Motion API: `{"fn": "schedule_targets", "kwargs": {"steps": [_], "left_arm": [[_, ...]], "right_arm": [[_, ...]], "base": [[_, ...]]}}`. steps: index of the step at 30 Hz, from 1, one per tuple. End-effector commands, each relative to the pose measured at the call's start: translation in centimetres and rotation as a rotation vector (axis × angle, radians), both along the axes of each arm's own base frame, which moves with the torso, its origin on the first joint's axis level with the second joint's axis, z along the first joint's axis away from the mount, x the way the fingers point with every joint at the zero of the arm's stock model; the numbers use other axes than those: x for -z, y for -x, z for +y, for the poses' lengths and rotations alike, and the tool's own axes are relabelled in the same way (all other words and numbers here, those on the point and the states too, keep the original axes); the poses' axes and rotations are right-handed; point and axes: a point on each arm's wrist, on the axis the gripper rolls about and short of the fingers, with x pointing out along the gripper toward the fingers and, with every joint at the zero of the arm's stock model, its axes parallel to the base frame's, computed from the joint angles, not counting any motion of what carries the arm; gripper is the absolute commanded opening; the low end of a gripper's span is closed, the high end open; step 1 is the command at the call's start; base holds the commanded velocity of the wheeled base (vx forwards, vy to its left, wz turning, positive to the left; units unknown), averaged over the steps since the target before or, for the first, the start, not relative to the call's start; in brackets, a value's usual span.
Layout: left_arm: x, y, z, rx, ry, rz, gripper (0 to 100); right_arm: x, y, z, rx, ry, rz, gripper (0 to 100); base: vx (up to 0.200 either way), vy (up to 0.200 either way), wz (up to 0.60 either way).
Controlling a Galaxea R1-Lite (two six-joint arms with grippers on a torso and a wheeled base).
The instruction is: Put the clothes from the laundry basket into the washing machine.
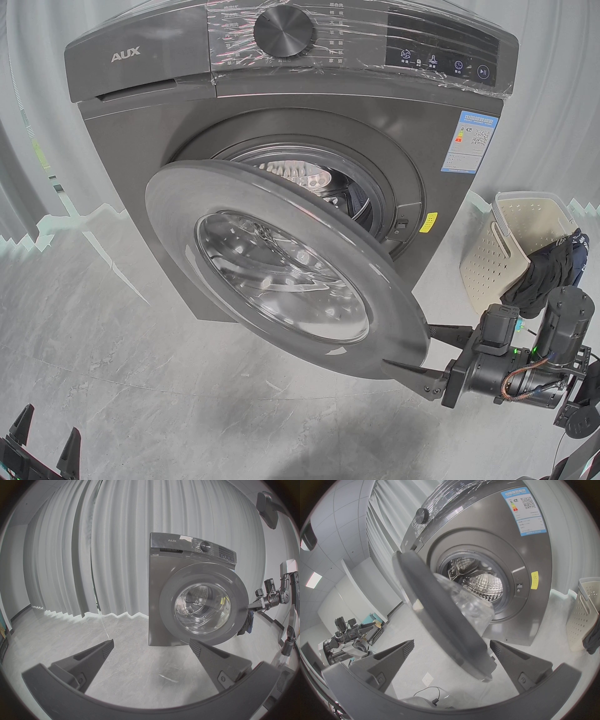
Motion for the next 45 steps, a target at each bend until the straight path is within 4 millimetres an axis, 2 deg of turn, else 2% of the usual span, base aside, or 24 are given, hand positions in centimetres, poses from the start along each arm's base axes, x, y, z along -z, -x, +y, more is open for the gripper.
{"fn": "schedule_targets", "kwargs": {"steps": [1, 5, 9, 17, 22, 23, 26, 29, 30, 32, 34, 35, 40, 45], "left_arm": [[0.4, 0.0, 0.0, 0.000, 0.000, -0.003, 100], [0.4, 0.0, 0.0, -0.001, 0.000, -0.003, 100], [0.4, 0.0, 0.0, 0.000, 0.000, -0.003, 100], [0.4, 0.0, 0.0, 0.000, -0.001, -0.002, 100], [0.4, 0.0, 0.0, 0.000, -0.001, -0.002, 100], [0.4, 0.0, 0.0, 0.000, -0.001, -0.002, 100], [0.4, 0.0, 0.0, 0.000, -0.001, -0.003, 100], [0.4, 0.0, 0.0, 0.000, 0.000, -0.003, 100], [0.4, 0.0, 0.0, 0.002, 0.000, -0.002, 100], [0.4, 0.0, 0.0, 0.002, 0.002, -0.002, 100], [0.4, 0.0, 0.0, 0.002, 0.000, -0.002, 100], [0.4, 0.0, 0.0, 0.002, 0.002, -0.002, 100], [0.4, 0.0, 0.0, 0.002, 0.002, -0.002, 100], [0.4, 0.0, 0.0, 0.002, 0.002, -0.003, 100]], "right_arm": [[0.8, 0.4, 0.5, -0.029, 0.017, 0.027, 100], [0.9, 1.0, 0.6, -0.047, 0.018, 0.031, 100], [1.3, 1.3, -0.2, -0.022, 0.018, 0.025, 100], [1.8, 3.3, -4.3, 0.081, 0.047, -0.007, 100], [1.4, 2.4, -5.6, 0.178, 0.041, -0.029, 100], [0.9, 1.4, -5.9, 0.219, 0.031, -0.048, 100], [0.6, -0.1, -5.5, 0.239, 0.029, -0.051, 100], [1.2, -1.5, -4.8, 0.250, 0.047, -0.031, 100], [1.9, -2.8, -3.9, 0.276, 0.068, -0.011, 100], [2.6, -3.5, -2.8, 0.276, 0.086, 0.005, 100], [2.8, -3.6, -2.3, 0.265, 0.087, 0.010, 100], [3.0, -3.8, -1.0, 0.228, 0.082, 0.008, 100], [3.8, -3.4, 0.5, 0.168, 0.094, 0.024, 100], [4.1, -1.3, 1.8, 0.065, 0.091, 0.019, 100]], "base": [[0.000, 0.000, 0.00], [0.000, 0.000, 0.00], [0.000, 0.000, 0.00], [0.000, 0.000, 0.00], [0.000, 0.000, 0.00], [0.000, 0.000, 0.00], [0.000, 0.000, 0.00], [0.000, 0.000, 0.00], [0.000, 0.000, 0.00], [0.000, 0.000, 0.00], [0.000, 0.000, 0.00], [0.000, 0.000, 0.00], [0.000, 0.000, 0.00], [0.000, 0.000, 0.00]]}}
